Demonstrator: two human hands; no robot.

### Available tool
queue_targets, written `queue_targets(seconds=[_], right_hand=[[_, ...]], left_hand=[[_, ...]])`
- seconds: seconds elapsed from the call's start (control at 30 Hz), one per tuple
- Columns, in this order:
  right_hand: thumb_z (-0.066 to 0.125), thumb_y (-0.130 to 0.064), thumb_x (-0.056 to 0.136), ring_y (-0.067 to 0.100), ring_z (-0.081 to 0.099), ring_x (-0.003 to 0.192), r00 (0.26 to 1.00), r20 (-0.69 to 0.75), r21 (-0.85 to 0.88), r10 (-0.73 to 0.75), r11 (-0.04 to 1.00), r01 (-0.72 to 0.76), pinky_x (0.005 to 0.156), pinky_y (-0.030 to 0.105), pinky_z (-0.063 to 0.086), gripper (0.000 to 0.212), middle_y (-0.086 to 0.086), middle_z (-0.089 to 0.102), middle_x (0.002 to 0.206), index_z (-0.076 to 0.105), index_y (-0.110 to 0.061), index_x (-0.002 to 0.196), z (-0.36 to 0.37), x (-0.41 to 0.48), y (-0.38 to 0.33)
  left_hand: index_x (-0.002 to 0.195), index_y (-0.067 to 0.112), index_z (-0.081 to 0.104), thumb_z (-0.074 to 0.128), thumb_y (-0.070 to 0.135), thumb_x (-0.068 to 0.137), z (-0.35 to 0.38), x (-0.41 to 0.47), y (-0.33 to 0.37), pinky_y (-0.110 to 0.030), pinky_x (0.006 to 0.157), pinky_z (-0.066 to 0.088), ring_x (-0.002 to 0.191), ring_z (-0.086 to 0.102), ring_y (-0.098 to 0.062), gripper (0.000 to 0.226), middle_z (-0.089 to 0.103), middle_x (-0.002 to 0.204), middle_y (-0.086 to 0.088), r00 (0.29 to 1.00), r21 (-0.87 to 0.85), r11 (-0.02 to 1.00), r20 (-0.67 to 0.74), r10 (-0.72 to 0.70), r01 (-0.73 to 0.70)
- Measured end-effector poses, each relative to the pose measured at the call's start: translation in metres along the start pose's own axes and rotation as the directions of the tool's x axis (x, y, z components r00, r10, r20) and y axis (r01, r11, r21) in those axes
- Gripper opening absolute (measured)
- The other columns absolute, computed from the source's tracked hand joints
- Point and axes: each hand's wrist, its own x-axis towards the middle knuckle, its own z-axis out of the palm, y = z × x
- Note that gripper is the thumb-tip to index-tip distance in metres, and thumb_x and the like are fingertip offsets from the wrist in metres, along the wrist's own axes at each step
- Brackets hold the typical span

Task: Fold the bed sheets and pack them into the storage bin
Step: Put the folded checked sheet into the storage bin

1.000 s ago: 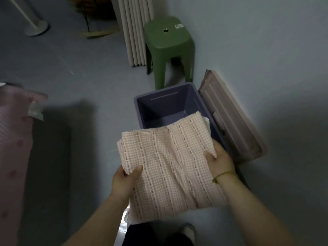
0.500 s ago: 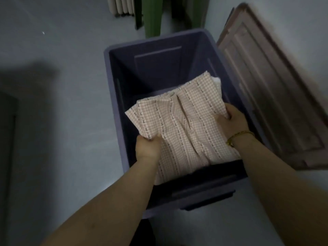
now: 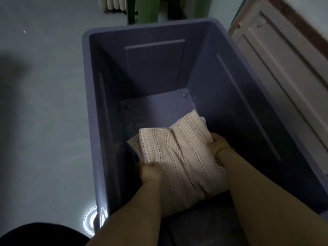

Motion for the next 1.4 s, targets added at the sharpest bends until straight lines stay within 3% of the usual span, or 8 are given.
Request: queue_targets(seconds=[0.33, 0.5, 0.6, 0.7, 0.9, 1.1, 1.27, 1.4], right_hand=[[0.032, -0.019, 0.099, 0.036, 0.03, 0.132, 0.944, -0.198, -0.307, 0.265, 0.897, -0.316, 0.109, 0.045, 0.026, 0.056, 0.021, 0.025, 0.147, 0.005, -0.008, 0.147, 0.031, 0.044, 0.021], [0.028, -0.022, 0.099, 0.029, -0.008, 0.143, 0.957, -0.168, -0.624, -0.237, 0.777, 0.083, 0.112, 0.041, -0.013, 0.062, 0.013, -0.011, 0.155, -0.01, -0.02, 0.147, 0.061, 0.054, 0.033], [0.014, -0.053, 0.092, 0.024, -0.023, 0.141, 0.956, -0.029, -0.723, -0.293, 0.666, 0.182, 0.104, 0.046, -0.028, 0.065, 0.001, -0.03, 0.15, -0.019, -0.029, 0.144, 0.069, 0.076, 0.062], [-0.017, -0.07, 0.065, 0.016, -0.032, 0.135, 0.961, -0.006, -0.713, -0.275, 0.675, 0.188, 0.084, 0.041, -0.04, 0.072, -0.004, -0.048, 0.13, -0.039, -0.039, 0.126, 0.082, 0.092, 0.093], [0.003, -0.058, 0.093, 0.023, 0.03, 0.124, 0.898, -0.182, -0.64, -0.4, 0.742, 0.2, 0.107, 0.036, -0.003, 0.068, 0.013, 0.037, 0.139, 0.029, -0.015, 0.14, 0.099, 0.105, 0.106], [0.002, -0.056, 0.093, 0.027, 0.031, 0.123, 0.919, -0.136, -0.617, -0.37, 0.757, 0.213, 0.108, 0.036, -0.002, 0.067, 0.02, 0.052, 0.131, 0.035, -0.016, 0.134, 0.098, 0.103, 0.103], [-0.021, -0.074, 0.063, 0.019, -0.019, 0.141, 0.954, -0.051, -0.702, -0.295, 0.69, 0.176, 0.096, 0.042, -0.035, 0.08, -0.001, -0.023, 0.15, -0.029, -0.035, 0.132, 0.089, 0.102, 0.098], [0.03, -0.047, 0.095, 0.022, -0.022, 0.141, 0.986, 0.133, -0.701, -0.1, 0.694, 0.165, 0.112, 0.051, -0.01, 0.071, 0.001, -0.027, 0.152, -0.017, -0.029, 0.145, 0.064, 0.083, 0.075]], left_hand=[[0.143, 0.006, 0.026, 0.042, 0.006, 0.093, 0.026, 0.016, -0.032, -0.043, 0.11, 0.021, 0.133, 0.03, -0.037, 0.053, 0.029, 0.147, -0.022, 0.95, 0.221, 0.969, -0.263, 0.166, -0.108], [0.122, 0.012, 0.043, 0.039, 0.023, 0.071, 0.055, 0.04, -0.034, -0.043, 0.097, 0.026, 0.114, 0.042, -0.031, 0.053, 0.062, 0.117, -0.022, 0.646, 0.686, 0.423, 0.089, 0.758, -0.592], [0.126, 0.012, 0.054, 0.035, 0.041, 0.075, 0.055, 0.067, -0.033, -0.045, 0.099, 0.016, 0.116, 0.052, -0.037, 0.062, 0.06, 0.12, -0.023, 0.68, 0.767, 0.331, 0.182, 0.71, -0.551], [0.141, 0.03, 0.003, 0.008, 0.064, 0.075, 0.053, 0.085, -0.047, -0.039, 0.104, -0.022, 0.138, 0.013, -0.024, 0.074, 0.011, 0.15, -0.012, 0.743, 0.78, 0.35, 0.208, 0.636, -0.518], [0.141, 0.022, 0.029, 0.004, 0.059, 0.093, 0.063, 0.097, -0.058, -0.038, 0.107, -0.009, 0.131, 0.03, -0.029, 0.066, 0.039, 0.139, -0.016, 0.754, 0.8, 0.319, 0.234, 0.614, -0.508], [0.132, 0.038, -0.015, -0.029, 0.072, 0.068, 0.066, 0.095, -0.056, -0.04, 0.097, -0.033, 0.135, -0.013, -0.007, 0.074, -0.015, 0.143, 0.0, 0.737, 0.795, 0.345, 0.179, 0.652, -0.499], [0.146, 0.035, -0.007, -0.014, 0.071, 0.077, 0.062, 0.093, -0.048, -0.043, 0.1, -0.023, 0.14, -0.003, -0.021, 0.078, 0.01, 0.155, -0.014, 0.767, 0.835, 0.289, 0.222, 0.602, -0.468], [0.135, 0.03, -0.032, 0.009, 0.058, 0.094, 0.055, 0.078, -0.025, -0.058, 0.107, -0.015, 0.139, -0.026, -0.019, 0.065, -0.027, 0.152, -0.004, 0.906, 0.871, 0.284, 0.331, 0.263, -0.4]])
